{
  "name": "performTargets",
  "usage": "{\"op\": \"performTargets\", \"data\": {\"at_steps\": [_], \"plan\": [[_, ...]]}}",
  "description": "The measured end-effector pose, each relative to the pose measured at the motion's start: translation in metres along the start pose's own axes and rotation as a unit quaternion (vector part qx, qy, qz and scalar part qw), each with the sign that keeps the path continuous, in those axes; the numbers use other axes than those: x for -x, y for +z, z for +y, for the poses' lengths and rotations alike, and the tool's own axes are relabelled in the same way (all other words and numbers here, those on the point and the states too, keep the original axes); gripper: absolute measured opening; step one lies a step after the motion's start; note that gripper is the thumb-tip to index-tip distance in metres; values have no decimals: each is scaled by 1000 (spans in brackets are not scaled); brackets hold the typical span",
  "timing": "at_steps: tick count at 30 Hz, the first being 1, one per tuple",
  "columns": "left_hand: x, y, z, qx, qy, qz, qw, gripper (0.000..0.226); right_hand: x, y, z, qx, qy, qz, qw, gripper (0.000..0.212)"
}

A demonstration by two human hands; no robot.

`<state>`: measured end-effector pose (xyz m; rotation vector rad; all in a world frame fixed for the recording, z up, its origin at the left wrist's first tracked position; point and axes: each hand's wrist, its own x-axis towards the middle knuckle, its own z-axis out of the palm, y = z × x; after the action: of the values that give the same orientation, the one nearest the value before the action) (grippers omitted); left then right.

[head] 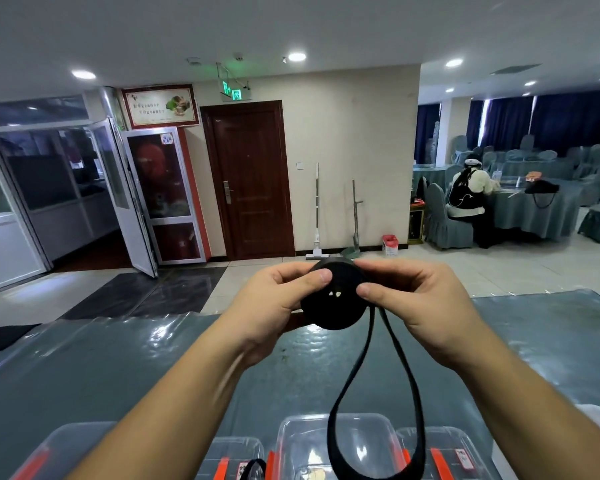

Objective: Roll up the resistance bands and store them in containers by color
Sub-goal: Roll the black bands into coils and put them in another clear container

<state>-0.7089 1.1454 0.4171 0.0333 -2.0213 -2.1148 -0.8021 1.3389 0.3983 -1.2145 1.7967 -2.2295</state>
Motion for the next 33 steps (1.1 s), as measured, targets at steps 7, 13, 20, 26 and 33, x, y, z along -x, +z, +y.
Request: {"op": "performTargets", "data": {"at_steps": [7, 13, 20, 26, 33], "plan": [[0, -4, 4, -59, 2, -38, 998, 27, -2, -1, -3, 9, 21, -40, 999, 33], [-2, 3, -7, 42, 20, 0, 999, 36, -1, 2, 3, -56, 9, 3, 998, 35], [-7, -5, 2, -39, 10, -23, 999, 24, -5, 1, -1, -27, 25, -19, 999, 29], [-12, 4, -9, 99, 14, 28, 995, 39, -7, 12, 6, -53, 1, 62, 997, 29], [-12, -11, 4, -60, -7, -42, 997, 26, -8, 2, 3, 14, 7, -47, 999, 36]]}}
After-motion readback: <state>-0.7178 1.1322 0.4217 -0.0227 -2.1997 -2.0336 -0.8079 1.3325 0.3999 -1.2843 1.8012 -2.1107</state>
